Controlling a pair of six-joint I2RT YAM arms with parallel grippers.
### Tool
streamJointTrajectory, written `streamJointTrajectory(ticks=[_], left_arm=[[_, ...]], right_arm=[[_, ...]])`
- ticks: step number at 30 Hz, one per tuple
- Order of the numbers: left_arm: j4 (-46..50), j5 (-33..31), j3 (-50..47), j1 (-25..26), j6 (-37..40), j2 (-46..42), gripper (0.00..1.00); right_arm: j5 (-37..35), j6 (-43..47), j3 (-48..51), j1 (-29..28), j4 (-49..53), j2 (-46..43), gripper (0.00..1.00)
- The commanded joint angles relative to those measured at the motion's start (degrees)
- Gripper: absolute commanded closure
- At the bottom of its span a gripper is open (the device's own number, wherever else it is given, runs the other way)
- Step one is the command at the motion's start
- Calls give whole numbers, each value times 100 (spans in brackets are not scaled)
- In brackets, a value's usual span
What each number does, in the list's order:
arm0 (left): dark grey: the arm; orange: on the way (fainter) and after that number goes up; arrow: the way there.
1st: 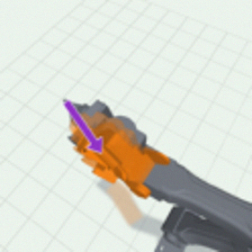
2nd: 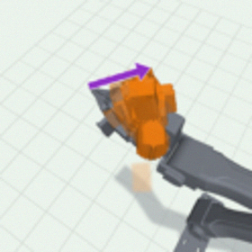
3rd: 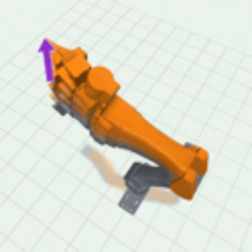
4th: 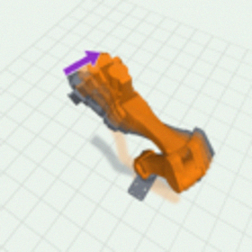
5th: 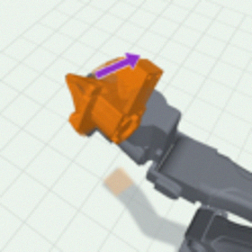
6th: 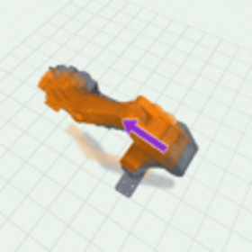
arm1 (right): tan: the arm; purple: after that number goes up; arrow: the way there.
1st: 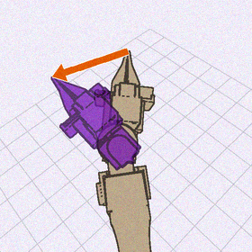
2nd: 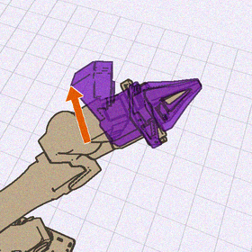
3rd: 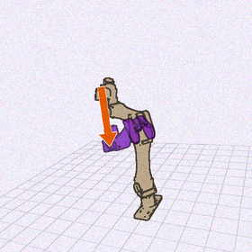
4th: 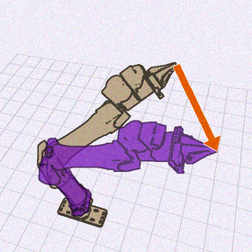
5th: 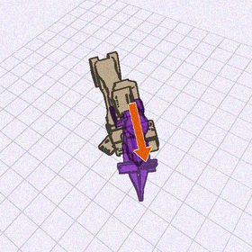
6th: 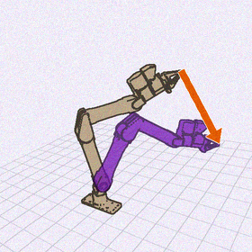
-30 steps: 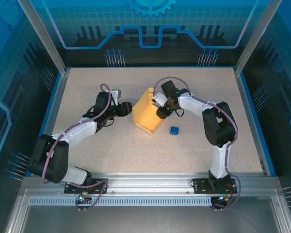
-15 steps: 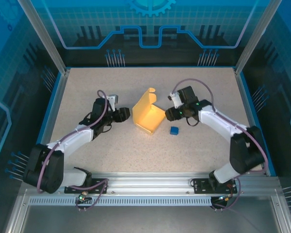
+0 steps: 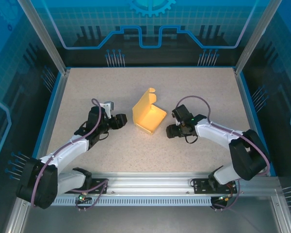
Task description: Fold the paper box
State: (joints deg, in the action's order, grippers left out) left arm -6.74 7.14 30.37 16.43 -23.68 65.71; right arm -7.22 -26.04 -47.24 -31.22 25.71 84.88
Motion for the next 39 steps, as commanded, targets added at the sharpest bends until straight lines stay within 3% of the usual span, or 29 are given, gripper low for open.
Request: streamJointTrajectory(ticks=[1,14,26,39], left_arm=[[-152,-2,-66,-26,-23,-46,35],[-209,73,-71,-26,-31,30,35],[-209,103,-93,-25,-11,45,35],[-208,130,-84,-25,-5,56,35]], right_arm=[[-228,-343,-72,-99,-102,202,26],[-400,-334,-536,-364,-200,698,31],[-1223,-41,-943,-701,123,1151,42],[-1088,528,-1112,-693,156,1379,50]])
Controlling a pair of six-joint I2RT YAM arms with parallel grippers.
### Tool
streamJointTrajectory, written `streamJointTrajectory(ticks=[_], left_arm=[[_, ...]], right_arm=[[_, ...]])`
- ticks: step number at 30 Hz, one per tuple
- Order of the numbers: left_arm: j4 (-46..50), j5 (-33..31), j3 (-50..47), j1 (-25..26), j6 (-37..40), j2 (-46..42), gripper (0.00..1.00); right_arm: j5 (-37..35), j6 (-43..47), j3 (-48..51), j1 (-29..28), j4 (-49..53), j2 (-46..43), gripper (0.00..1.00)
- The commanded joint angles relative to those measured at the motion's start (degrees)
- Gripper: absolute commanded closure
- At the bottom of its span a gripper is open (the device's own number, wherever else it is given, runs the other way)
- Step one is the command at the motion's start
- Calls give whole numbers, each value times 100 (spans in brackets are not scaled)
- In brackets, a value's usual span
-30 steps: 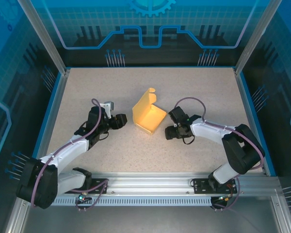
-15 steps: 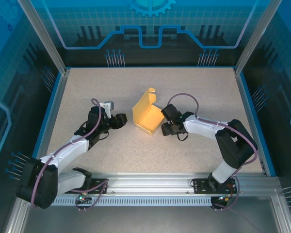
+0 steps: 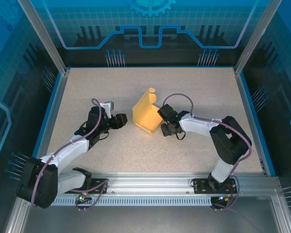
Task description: Fold the paper box
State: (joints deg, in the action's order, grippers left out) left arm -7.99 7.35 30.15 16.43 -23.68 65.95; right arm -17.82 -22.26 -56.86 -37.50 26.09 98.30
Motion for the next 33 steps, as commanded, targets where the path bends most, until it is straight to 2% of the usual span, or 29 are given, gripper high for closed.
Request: streamJointTrajectory(ticks=[1,5,8,12,19,25,33], left_arm=[[-74,108,-53,-25,-5,32,35],[-7,100,-52,-25,-9,-19,35],[-45,57,-155,-28,-103,-124,35],[-80,25,-255,-25,-176,-295,35],[108,-89,-280,-25,-127,-525,35],[184,-191,-343,-25,-86,-647,34],[166,-183,-334,-25,-77,-645,34]], right_arm=[[-51,180,-144,-72,132,-24,50],[-73,623,-49,-92,14,-537,52],[364,1183,48,-100,-366,-943,55],[753,1895,-81,-186,-790,-992,57],[1002,2562,-798,-285,-1087,-200,57],[945,2617,-1342,-284,-1059,596,56],[921,2567,-1509,-271,-1211,1078,55]])
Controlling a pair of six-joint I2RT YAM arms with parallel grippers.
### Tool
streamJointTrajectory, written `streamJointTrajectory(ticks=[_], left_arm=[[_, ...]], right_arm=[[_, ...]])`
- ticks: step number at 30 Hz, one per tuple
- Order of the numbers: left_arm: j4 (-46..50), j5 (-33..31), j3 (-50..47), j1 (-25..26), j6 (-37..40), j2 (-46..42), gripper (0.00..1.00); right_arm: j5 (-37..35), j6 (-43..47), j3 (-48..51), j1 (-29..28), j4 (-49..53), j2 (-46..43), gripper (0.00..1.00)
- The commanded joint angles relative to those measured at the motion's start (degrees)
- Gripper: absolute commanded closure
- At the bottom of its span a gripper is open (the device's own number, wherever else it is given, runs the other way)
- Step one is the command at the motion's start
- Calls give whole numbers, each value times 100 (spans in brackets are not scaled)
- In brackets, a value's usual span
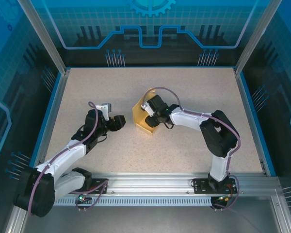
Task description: Fold the paper box
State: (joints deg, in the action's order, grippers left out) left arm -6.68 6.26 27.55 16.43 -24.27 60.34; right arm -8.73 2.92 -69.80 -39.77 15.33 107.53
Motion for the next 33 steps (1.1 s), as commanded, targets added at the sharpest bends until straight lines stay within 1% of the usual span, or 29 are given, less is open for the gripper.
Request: streamJointTrajectory(ticks=[1,4,9,12,17,20,25,28,31,33], left_arm=[[35,-75,-74,-26,-19,-84,34],[52,-80,-79,-25,-19,-84,34],[61,-66,-101,-26,-31,-100,34],[62,-71,-101,-26,-33,-114,34],[-56,-16,-124,-25,-110,-69,34],[-168,50,-149,-25,-216,-33,34],[-226,110,-146,-18,-350,-128,34],[-254,190,-61,-17,-419,-222,34],[-259,341,135,14,-448,-195,34],[-191,457,323,81,-401,-150,34]], right_arm=[[12,42,-234,-48,-136,199,55],[10,8,-278,-44,-170,331,54],[-91,-28,-315,-38,-132,344,49],[-128,-40,-278,-40,-93,238,45],[-75,-135,-95,-47,-136,-80,42],[27,-257,91,-44,-213,-369,42],[196,-541,678,-42,-376,-1107,41],[224,-766,1068,-5,-357,-1610,38],[350,-1050,1292,252,-251,-2021,36],[697,-1252,1400,597,-301,-2211,35]])
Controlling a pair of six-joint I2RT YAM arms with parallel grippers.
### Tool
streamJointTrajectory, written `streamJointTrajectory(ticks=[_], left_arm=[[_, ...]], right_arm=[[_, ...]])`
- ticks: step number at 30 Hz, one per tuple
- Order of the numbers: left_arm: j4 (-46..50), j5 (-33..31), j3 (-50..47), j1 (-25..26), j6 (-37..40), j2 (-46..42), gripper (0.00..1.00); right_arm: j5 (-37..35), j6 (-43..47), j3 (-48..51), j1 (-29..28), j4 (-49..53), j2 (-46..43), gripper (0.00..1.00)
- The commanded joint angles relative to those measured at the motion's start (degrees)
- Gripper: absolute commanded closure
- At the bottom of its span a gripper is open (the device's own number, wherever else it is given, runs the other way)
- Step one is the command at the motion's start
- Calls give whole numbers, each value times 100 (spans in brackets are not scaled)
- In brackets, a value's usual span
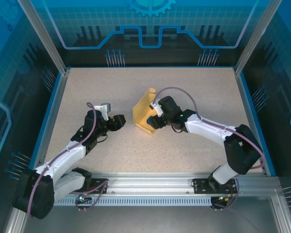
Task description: Fold the paper box
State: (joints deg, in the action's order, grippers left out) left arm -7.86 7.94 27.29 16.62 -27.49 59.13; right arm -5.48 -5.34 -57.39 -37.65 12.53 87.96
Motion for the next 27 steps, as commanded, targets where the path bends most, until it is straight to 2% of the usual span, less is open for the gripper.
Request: streamJointTrajectory(ticks=[1,3,5,10,15,21,27], left_arm=[[-46,305,426,121,-40,-26,34],[16,228,520,255,-25,-57,34],[53,88,549,399,-20,-124,34],[336,-146,713,578,65,-161,34],[489,-360,716,581,180,-301,34],[556,-555,703,578,387,-310,33],[546,-660,624,570,486,-306,33]], right_arm=[[653,-511,195,616,-106,-319,34],[1241,-597,117,1020,-188,-326,33],[1539,-502,-52,1235,-243,-244,31],[1282,-477,-748,1431,128,411,28],[1729,-808,-1026,1735,212,1146,28],[2246,-845,-1278,1770,109,1774,28],[2447,-793,-1586,1767,227,2261,29]])
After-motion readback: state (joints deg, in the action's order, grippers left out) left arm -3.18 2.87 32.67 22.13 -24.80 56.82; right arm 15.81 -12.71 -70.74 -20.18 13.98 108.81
